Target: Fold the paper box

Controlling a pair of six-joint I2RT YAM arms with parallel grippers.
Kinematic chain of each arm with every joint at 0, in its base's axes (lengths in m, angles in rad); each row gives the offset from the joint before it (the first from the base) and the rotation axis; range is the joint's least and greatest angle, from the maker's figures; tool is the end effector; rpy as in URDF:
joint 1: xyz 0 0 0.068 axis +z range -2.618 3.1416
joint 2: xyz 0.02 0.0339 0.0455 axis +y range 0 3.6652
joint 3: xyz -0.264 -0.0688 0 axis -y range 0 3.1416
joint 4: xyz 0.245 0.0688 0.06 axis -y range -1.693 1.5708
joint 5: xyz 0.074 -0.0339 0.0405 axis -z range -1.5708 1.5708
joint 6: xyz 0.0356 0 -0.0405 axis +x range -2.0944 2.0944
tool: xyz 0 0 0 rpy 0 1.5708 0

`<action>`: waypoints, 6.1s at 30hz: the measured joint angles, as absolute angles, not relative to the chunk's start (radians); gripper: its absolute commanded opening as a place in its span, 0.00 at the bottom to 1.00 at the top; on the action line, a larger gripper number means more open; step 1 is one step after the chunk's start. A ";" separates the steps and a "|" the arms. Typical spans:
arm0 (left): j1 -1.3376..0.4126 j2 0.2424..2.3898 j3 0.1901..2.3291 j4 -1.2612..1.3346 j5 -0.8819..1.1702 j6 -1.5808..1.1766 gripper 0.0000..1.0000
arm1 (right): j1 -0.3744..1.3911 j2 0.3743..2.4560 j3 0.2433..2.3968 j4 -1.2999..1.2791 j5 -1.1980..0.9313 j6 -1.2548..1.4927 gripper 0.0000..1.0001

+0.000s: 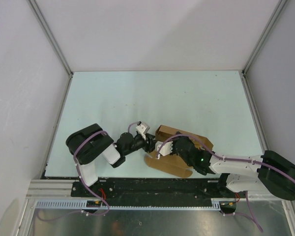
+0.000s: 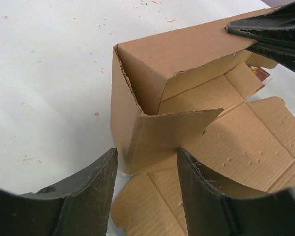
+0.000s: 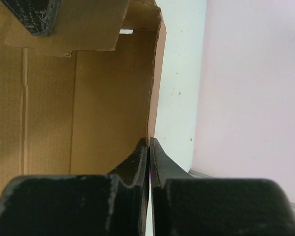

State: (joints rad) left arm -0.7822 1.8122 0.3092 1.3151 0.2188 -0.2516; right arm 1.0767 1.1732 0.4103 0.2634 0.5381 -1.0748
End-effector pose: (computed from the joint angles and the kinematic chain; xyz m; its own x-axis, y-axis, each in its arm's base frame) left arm 0.1835 -0.1933 0.1092 -0.3373 -0.0075 -0.9414 0.7799 0.5579 -0.2838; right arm 0.1242 0.1922 0.1809 0.3691 -0.9072 -0.2019 -0.4580 0.0114 -0.8889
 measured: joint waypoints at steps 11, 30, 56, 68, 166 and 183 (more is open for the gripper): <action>-0.828 1.812 0.308 1.315 0.127 -0.222 0.59 | 1.107 1.186 0.380 0.323 0.582 -1.101 0.06; -0.941 1.840 0.381 1.315 -0.125 -0.094 0.60 | 1.120 1.182 0.380 0.311 0.585 -1.095 0.09; -1.067 1.938 0.493 1.314 -0.482 0.049 0.15 | 1.124 1.156 0.374 0.260 0.542 -1.074 0.27; -1.102 1.951 0.518 1.323 -0.585 0.082 0.21 | 1.125 1.156 0.374 0.256 0.525 -1.066 0.36; -1.003 1.790 0.239 1.321 -0.726 -0.032 0.48 | 0.320 1.143 0.773 -0.060 -0.364 -0.480 0.62; -1.038 1.629 0.157 1.321 -0.536 -0.045 0.54 | 0.340 1.237 0.832 0.023 -0.482 -0.424 0.61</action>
